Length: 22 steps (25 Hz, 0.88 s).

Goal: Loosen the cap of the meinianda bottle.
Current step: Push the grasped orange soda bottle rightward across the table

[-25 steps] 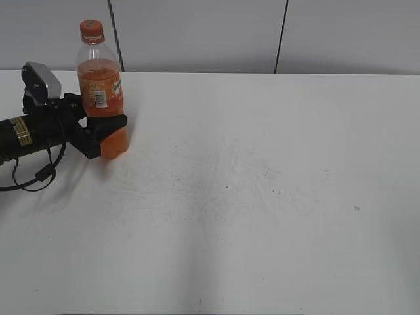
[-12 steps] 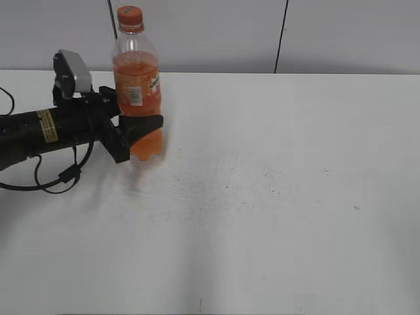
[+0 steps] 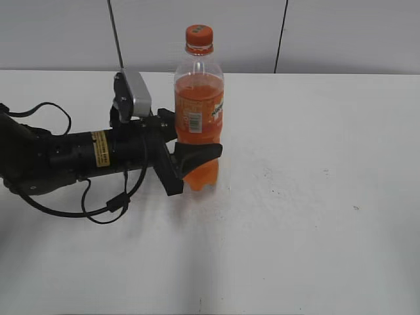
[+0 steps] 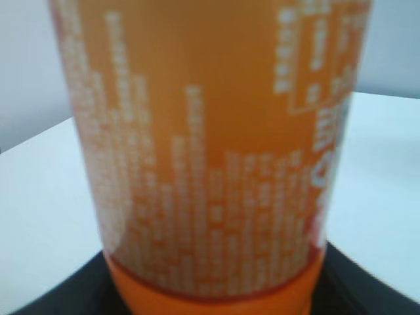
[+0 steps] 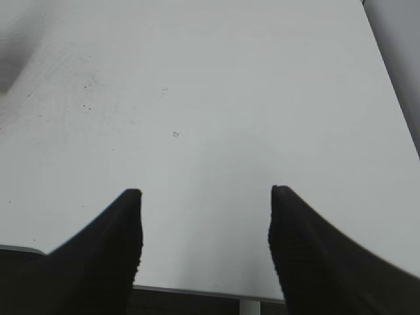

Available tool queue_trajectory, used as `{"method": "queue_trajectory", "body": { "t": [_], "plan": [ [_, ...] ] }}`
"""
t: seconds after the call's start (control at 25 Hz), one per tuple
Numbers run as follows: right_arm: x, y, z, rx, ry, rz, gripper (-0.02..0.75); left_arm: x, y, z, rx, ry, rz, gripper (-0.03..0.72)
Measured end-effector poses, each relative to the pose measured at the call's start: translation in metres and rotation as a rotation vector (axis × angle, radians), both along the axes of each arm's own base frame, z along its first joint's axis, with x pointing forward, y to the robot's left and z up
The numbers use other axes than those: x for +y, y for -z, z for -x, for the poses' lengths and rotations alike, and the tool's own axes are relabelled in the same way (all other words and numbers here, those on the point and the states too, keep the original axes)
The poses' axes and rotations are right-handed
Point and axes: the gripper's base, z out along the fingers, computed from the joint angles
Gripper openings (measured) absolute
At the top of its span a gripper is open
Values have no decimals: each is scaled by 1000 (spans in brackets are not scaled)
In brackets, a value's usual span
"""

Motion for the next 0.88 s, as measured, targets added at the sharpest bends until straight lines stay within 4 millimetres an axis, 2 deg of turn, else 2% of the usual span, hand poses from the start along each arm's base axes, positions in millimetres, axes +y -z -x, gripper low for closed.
{"method": "queue_trajectory", "body": {
  "t": [0.2, 0.64, 0.88],
  "plan": [
    [0, 0, 0, 0, 0, 0, 459, -11, 0, 7, -4, 35, -1, 397],
    [0, 0, 0, 0, 0, 0, 459, -10, 34, 6, -10, 28, -66, 397],
    [0, 0, 0, 0, 0, 0, 459, -10, 37, 6, -13, 27, -48, 397]
  ]
}}
